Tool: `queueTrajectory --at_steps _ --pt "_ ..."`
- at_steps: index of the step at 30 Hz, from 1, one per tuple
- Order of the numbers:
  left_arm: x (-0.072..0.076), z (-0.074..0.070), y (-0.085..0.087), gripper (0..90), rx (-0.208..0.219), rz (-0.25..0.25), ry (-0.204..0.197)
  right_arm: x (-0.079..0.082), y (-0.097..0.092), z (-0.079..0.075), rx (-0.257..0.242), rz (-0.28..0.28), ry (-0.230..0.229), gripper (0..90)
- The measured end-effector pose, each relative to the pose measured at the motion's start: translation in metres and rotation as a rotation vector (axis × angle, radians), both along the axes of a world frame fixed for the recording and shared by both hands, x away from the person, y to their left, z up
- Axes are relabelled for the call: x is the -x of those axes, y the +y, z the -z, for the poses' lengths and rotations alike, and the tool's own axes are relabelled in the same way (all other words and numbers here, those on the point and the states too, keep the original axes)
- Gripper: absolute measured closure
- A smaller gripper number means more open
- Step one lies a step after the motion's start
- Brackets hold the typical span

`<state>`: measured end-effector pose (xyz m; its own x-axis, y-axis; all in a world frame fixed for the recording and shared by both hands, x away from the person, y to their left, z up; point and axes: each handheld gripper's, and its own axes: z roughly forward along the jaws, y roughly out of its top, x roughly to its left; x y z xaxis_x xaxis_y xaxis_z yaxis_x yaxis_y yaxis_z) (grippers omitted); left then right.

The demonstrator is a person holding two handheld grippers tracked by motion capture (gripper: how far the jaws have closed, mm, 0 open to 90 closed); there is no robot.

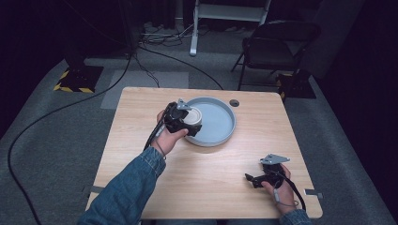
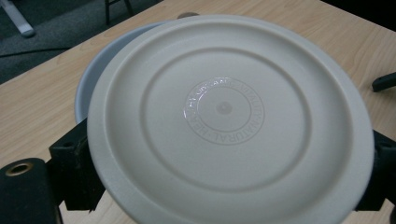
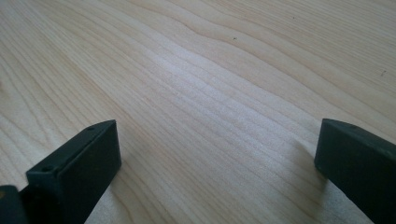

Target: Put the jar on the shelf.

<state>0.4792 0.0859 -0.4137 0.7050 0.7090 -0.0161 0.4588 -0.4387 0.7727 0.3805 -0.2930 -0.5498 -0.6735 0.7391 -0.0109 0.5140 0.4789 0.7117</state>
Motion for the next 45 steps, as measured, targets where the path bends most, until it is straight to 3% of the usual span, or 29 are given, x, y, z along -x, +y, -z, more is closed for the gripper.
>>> queueTrajectory --at_steps 15,30,45 --pt "-0.025 0.007 -0.022 9.1 0.008 0.018 -0.006 0.0 0.0 0.0 0.0 0.0 0.0 0.2" --pt "-0.042 0.032 -0.046 9.1 -0.004 0.029 0.01 0.0 0.0 0.0 0.0 0.0 0.0 0.2" --pt "-0.06 0.055 -0.056 9.1 -0.018 0.013 0.023 0.0 0.0 0.0 0.001 0.0 0.0 0.2"
